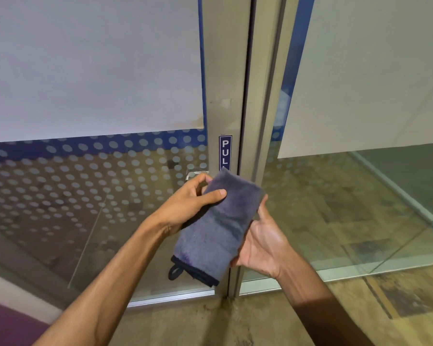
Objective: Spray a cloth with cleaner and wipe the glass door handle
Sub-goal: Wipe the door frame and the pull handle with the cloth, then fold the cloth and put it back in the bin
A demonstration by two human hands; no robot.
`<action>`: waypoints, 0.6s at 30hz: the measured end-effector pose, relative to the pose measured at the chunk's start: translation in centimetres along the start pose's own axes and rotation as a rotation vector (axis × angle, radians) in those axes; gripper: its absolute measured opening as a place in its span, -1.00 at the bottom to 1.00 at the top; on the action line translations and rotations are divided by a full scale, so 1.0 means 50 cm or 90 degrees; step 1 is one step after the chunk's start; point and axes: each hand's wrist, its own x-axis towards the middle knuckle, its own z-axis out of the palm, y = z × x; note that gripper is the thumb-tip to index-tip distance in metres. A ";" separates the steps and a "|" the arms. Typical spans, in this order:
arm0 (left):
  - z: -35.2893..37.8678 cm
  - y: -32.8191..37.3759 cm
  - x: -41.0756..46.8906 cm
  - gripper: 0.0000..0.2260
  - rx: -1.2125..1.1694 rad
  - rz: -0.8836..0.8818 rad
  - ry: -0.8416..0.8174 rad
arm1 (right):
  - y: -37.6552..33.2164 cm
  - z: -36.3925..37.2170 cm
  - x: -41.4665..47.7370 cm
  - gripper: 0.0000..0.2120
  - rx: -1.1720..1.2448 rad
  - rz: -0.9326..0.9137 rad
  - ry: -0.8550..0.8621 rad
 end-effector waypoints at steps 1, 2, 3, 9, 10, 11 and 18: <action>0.008 -0.006 0.000 -0.68 -0.016 0.006 0.024 | 0.003 -0.004 -0.007 -0.01 -0.004 -0.005 0.003; 0.016 -0.011 -0.001 -0.66 -0.030 0.016 0.053 | 0.007 -0.003 -0.015 0.01 -0.014 -0.019 0.009; 0.024 -0.018 0.000 -0.66 -0.043 0.028 0.080 | 0.015 -0.001 -0.023 -0.06 -0.034 -0.048 0.020; 0.068 -0.051 -0.018 -0.73 -0.093 0.072 0.179 | 0.079 0.024 -0.058 -0.37 -0.194 -0.255 0.089; 0.073 -0.054 -0.023 -0.75 -0.100 0.078 0.178 | 0.091 0.030 -0.066 -0.36 -0.194 -0.267 0.099; 0.078 -0.057 -0.029 -0.77 -0.116 0.079 0.175 | 0.103 0.033 -0.072 -0.37 -0.192 -0.279 0.102; 0.101 -0.061 -0.111 -0.74 -0.223 0.023 0.099 | 0.200 0.071 -0.134 -0.36 -0.146 -0.348 0.151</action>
